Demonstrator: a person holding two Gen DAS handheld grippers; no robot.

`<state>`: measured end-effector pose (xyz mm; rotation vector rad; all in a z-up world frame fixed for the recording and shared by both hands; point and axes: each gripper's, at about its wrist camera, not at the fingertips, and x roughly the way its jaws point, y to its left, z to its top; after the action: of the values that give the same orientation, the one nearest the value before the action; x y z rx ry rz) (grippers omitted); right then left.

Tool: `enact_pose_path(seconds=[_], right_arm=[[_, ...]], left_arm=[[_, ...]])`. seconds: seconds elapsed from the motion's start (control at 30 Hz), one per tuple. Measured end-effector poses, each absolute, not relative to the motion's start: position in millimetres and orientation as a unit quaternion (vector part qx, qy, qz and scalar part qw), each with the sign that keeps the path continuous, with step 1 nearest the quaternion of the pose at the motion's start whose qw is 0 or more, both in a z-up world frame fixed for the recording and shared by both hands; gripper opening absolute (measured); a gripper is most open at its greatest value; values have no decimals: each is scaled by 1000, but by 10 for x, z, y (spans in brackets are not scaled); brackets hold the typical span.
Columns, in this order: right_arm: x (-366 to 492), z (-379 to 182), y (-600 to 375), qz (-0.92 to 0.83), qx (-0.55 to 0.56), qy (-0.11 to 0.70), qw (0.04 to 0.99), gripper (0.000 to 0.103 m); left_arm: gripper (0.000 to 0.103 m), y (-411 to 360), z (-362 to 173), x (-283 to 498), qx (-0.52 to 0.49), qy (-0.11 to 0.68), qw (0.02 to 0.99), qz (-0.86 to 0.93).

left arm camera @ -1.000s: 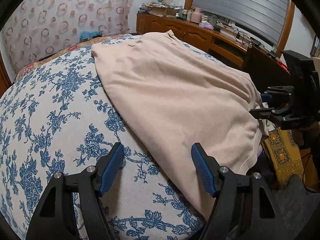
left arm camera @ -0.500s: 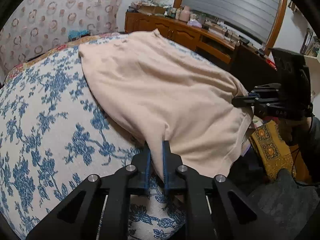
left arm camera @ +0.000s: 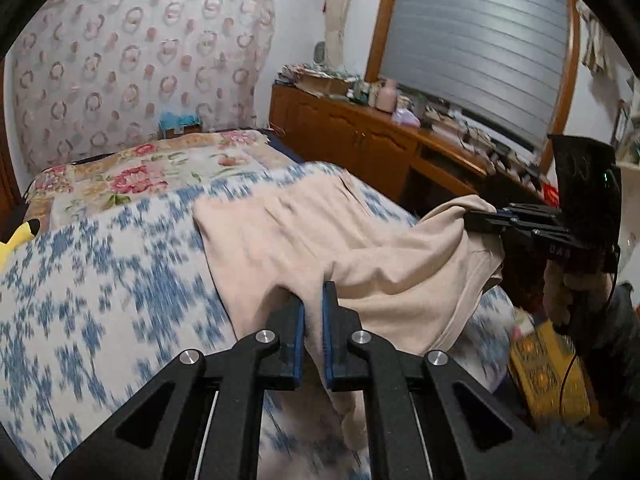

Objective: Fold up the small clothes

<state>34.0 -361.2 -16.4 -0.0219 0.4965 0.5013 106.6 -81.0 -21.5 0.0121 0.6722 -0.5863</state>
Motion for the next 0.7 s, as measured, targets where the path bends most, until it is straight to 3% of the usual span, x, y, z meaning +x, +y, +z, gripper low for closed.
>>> enact_pose_path(seconds=[0.3, 0.7], right_arm=[[1305, 2, -3607, 241, -17, 240, 940, 6], [2304, -219, -3419, 243, -25, 289, 926, 6]], left_arm=[[8, -802, -97, 1908, -14, 326, 907, -265], [8, -896, -462, 2594, 9, 374, 897, -236]])
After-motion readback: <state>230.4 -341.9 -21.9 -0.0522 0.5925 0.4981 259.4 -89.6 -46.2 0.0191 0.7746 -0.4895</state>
